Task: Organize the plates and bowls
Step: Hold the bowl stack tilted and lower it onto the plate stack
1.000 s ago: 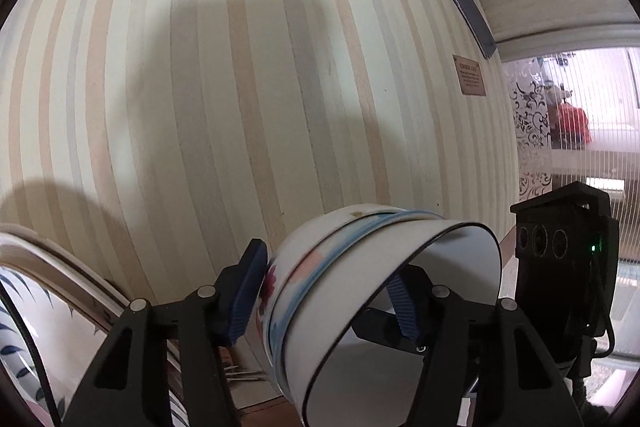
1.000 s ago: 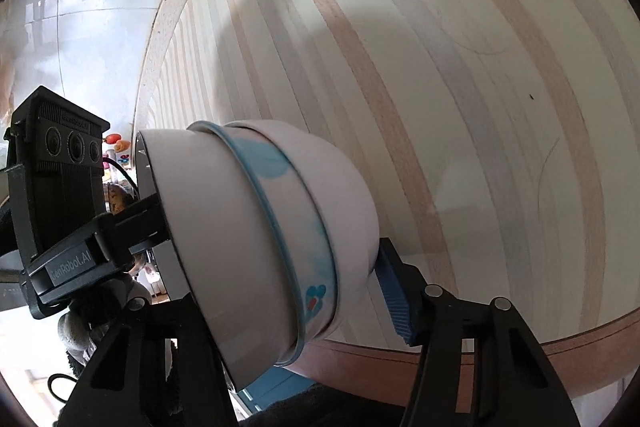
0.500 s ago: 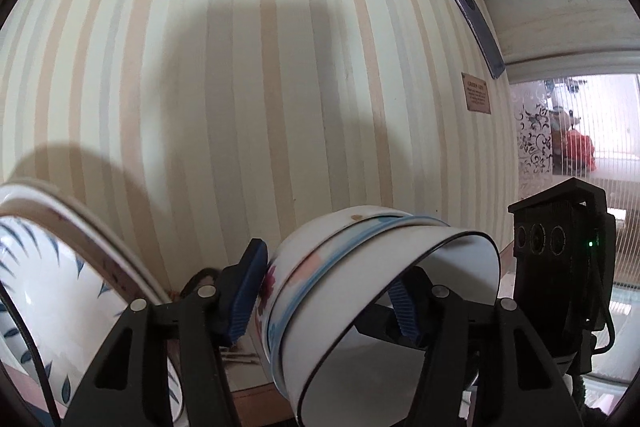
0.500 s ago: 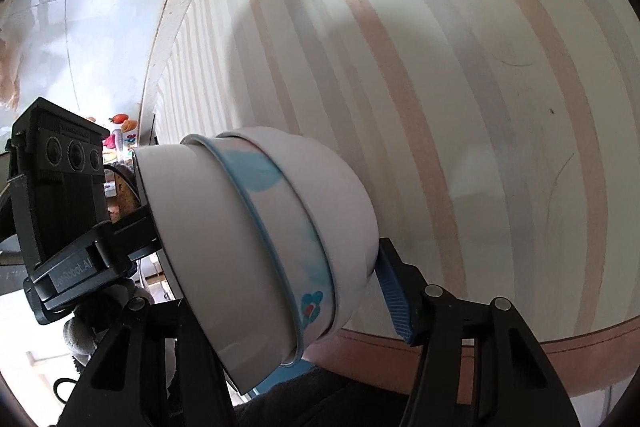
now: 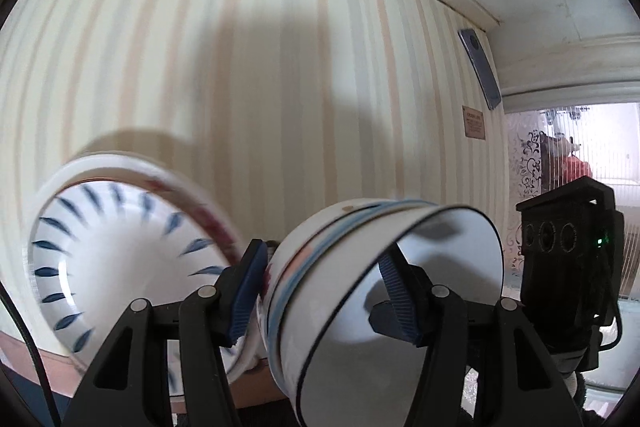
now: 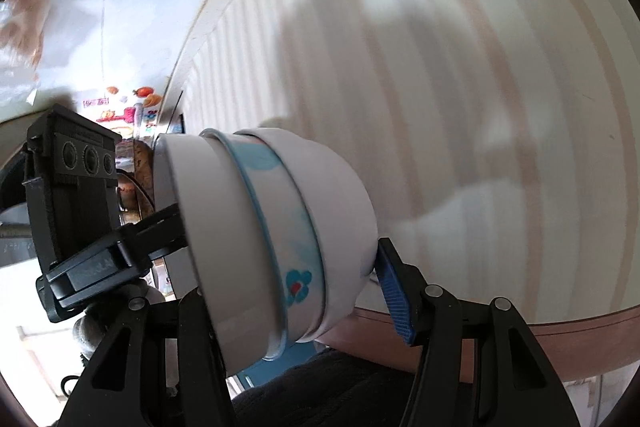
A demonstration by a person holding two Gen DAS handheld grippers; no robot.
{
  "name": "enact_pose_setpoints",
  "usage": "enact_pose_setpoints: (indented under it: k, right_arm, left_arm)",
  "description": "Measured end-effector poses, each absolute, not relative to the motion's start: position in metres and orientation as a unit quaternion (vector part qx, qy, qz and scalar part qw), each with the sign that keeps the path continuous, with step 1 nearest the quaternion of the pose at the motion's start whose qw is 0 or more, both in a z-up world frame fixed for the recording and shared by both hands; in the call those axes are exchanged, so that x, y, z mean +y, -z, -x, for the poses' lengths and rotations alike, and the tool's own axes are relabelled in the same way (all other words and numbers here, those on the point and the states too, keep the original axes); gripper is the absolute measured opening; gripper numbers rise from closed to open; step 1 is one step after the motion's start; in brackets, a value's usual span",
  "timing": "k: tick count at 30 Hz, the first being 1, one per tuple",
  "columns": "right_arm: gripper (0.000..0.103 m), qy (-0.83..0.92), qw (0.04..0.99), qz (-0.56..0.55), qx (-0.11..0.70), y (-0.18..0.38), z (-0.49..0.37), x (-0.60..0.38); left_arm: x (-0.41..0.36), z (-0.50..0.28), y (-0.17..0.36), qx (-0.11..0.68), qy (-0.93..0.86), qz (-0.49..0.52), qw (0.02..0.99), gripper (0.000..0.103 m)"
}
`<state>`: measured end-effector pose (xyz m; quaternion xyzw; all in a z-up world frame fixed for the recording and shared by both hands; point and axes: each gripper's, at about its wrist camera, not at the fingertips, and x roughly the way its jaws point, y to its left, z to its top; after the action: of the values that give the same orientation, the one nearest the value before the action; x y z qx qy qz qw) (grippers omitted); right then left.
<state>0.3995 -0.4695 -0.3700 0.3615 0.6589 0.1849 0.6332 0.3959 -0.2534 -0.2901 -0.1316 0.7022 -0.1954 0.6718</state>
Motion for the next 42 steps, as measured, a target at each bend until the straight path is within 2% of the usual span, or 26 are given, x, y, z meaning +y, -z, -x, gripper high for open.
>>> enact_pose_setpoints:
  k: [9, 19, 42]
  right_arm:
    - [0.059, -0.212, 0.632, -0.345, 0.660, 0.365, -0.409, -0.410]
    - [0.059, -0.242, 0.619, -0.315, 0.678, 0.382, -0.431, -0.334]
    - [0.059, -0.240, 0.618, -0.286, 0.692, 0.395, -0.434, -0.293]
  left_arm:
    - [-0.198, -0.399, 0.282, 0.690, 0.171, 0.141, 0.689, 0.055]
    - [-0.138, -0.396, 0.297, 0.689, 0.132, 0.156, 0.696, 0.055]
    - [-0.113, -0.396, 0.315, 0.696, 0.128, 0.146, 0.691, 0.055]
